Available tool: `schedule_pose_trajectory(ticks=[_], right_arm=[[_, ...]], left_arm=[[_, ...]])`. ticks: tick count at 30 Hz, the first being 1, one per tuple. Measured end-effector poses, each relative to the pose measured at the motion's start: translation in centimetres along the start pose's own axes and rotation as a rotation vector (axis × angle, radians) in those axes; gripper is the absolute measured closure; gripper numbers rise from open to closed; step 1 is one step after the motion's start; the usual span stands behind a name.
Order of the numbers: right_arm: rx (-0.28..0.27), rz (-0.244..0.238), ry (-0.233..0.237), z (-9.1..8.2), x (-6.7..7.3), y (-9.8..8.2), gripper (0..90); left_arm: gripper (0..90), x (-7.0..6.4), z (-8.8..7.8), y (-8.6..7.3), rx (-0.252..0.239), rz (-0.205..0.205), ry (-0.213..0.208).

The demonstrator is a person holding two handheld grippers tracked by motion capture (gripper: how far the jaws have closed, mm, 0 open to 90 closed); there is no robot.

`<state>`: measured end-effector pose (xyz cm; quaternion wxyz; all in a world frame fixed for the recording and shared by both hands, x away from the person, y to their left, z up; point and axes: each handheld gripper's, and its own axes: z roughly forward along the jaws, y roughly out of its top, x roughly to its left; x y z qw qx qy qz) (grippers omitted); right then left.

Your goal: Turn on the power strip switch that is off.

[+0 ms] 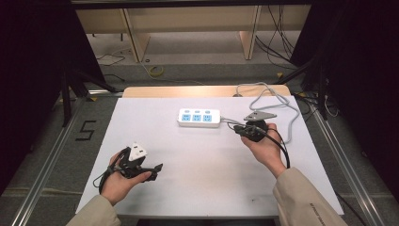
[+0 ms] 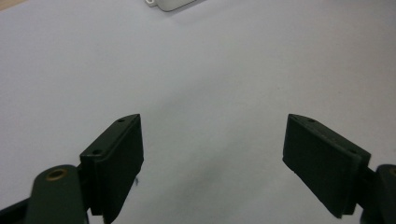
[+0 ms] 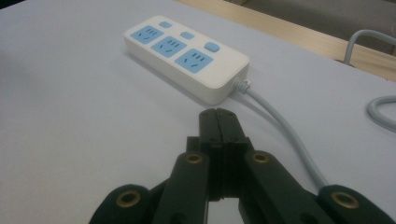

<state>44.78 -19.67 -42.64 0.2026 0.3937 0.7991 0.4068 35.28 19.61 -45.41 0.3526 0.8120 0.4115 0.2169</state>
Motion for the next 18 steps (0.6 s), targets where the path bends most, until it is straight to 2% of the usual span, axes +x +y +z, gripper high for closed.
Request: schedule_pose_trajectory(ticks=[5,9,18], right_arm=[[0.014,-0.013,-0.010,1.0,0.1,0.6,90.0],[0.011,-0.010,-0.009,1.5,0.1,0.9,90.0],[0.043,-0.007,-0.017,3.4,-0.1,1.4,90.0]], left_arm=[[19.9,0.0,0.0,0.0,0.000,-0.003,0.002],[19.9,0.0,0.0,0.0,-0.001,-0.004,0.003],[19.9,0.0,0.0,0.0,0.001,-0.007,0.002]])
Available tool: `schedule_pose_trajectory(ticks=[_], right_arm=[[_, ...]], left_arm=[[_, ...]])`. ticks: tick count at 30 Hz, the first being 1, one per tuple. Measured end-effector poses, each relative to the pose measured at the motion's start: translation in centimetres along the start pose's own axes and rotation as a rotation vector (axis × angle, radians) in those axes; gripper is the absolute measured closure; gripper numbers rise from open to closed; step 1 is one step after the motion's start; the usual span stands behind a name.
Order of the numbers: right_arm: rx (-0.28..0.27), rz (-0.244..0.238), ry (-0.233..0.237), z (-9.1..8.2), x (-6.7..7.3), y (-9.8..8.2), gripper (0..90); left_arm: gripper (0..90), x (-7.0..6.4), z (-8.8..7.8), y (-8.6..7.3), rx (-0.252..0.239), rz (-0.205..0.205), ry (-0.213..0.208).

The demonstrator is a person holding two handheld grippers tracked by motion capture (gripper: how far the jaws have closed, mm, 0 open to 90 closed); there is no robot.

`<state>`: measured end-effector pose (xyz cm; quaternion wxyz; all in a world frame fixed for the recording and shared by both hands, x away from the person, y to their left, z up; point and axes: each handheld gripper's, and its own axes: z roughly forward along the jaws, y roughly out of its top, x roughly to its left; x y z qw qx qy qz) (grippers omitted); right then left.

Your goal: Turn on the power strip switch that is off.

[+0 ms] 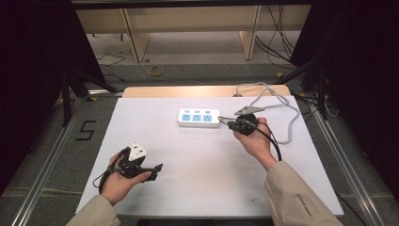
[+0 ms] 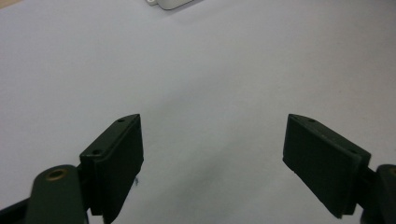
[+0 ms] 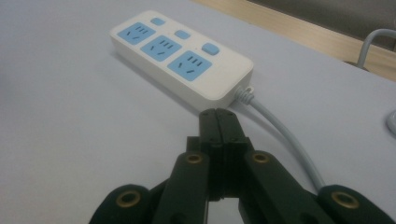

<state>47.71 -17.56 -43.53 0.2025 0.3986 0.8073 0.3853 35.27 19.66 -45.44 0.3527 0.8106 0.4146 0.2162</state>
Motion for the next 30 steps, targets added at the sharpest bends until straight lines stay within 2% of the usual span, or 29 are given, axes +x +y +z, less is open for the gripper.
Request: schedule_pose_trajectory(ticks=[6,30], right_arm=[[0.023,-0.001,-0.005,1.0,-0.1,0.7,90.0],[0.053,-0.005,-0.013,3.7,-0.3,3.1,90.0]], left_arm=[[19.9,0.0,0.0,0.0,0.000,-0.005,-0.004],[19.9,0.0,0.0,0.0,-0.001,0.003,-0.010]])
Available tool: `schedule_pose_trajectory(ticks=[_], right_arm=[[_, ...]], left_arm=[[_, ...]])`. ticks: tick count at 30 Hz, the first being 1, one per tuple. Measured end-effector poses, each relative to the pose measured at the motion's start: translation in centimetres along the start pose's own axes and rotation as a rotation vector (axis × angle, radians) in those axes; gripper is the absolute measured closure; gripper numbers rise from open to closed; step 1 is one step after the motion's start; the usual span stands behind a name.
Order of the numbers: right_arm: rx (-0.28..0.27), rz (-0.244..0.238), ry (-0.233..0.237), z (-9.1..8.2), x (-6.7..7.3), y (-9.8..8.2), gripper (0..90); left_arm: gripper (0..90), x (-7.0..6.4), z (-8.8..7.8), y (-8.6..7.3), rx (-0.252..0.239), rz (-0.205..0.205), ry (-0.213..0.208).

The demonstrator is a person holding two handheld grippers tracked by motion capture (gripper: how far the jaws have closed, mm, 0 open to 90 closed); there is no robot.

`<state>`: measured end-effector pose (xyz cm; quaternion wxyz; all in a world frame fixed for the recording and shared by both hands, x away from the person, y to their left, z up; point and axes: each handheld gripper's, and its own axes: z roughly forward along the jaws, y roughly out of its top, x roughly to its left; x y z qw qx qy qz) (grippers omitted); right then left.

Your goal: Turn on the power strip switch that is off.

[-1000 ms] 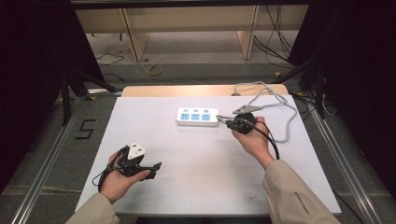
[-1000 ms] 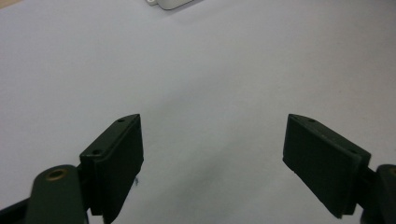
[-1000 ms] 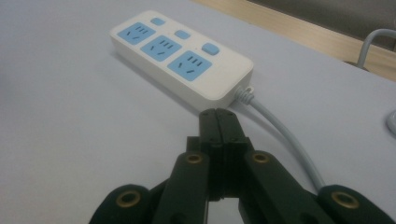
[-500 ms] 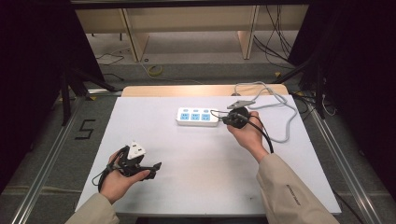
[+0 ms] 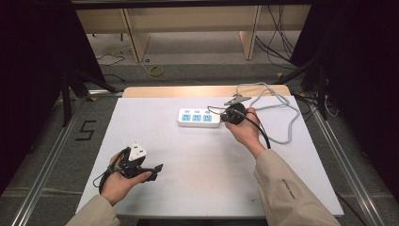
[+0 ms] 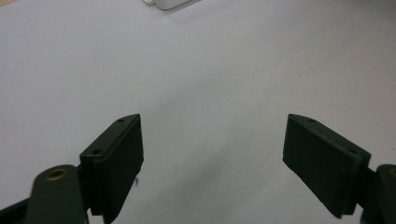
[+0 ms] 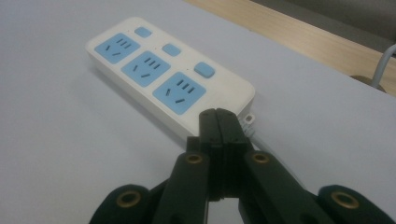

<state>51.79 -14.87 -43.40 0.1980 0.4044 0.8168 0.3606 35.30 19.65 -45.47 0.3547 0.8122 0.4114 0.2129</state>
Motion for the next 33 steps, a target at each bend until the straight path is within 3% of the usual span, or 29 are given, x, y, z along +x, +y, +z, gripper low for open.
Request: schedule_pose_trajectory(ticks=[33], right_arm=[[0.030,0.012,0.008,4.1,0.1,2.7,90.0]], left_arm=[[20.3,-0.2,0.1,0.0,-0.001,0.001,-0.013]])
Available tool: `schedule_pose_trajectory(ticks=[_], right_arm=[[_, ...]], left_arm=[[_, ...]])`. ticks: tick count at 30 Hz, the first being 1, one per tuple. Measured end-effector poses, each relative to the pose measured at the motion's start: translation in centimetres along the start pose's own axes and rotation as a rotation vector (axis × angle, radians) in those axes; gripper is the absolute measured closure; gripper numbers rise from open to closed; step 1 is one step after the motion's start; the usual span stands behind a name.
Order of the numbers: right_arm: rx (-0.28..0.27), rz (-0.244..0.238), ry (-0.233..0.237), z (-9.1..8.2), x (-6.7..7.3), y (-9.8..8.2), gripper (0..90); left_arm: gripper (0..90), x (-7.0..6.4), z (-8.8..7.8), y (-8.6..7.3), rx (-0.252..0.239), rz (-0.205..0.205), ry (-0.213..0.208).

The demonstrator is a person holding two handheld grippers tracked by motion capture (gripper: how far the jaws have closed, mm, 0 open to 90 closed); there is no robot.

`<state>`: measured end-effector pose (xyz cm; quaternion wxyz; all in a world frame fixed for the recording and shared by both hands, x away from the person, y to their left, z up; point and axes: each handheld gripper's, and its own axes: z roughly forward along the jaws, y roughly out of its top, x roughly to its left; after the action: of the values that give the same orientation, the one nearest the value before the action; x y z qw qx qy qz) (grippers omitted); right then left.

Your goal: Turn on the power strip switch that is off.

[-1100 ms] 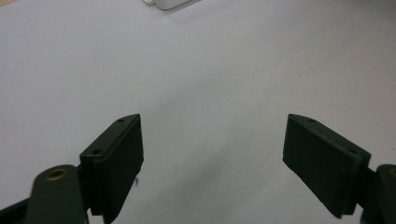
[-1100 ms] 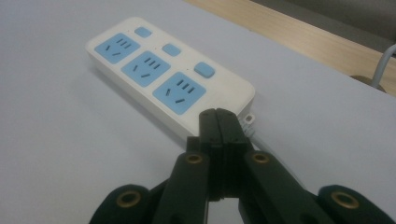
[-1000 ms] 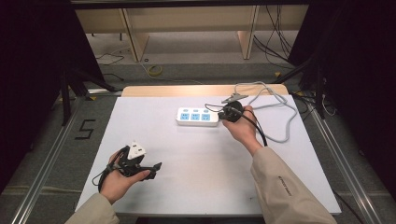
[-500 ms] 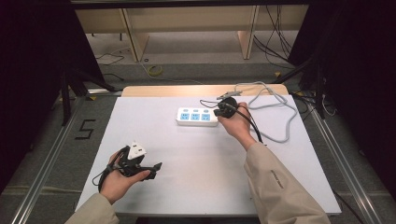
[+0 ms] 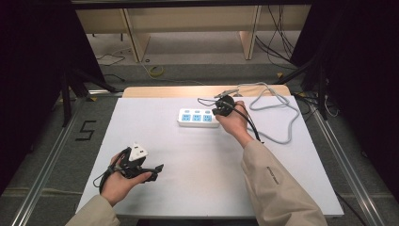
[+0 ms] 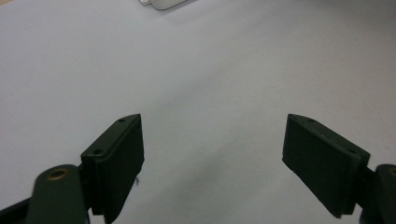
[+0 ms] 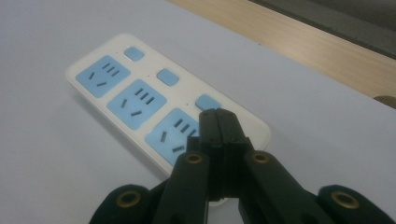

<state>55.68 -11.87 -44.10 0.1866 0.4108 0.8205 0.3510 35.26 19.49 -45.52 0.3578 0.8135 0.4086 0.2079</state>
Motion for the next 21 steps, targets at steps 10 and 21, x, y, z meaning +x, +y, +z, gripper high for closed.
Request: schedule_pose_trajectory(ticks=[10,21], right_arm=[[0.011,0.018,0.005,1.2,0.0,0.3,90.0],[0.019,0.013,0.003,2.0,0.1,0.9,90.0]], left_arm=[[20.4,0.0,0.0,0.0,0.000,0.000,-0.003],[20.4,0.0,0.0,0.0,-0.002,-0.002,-0.005]])
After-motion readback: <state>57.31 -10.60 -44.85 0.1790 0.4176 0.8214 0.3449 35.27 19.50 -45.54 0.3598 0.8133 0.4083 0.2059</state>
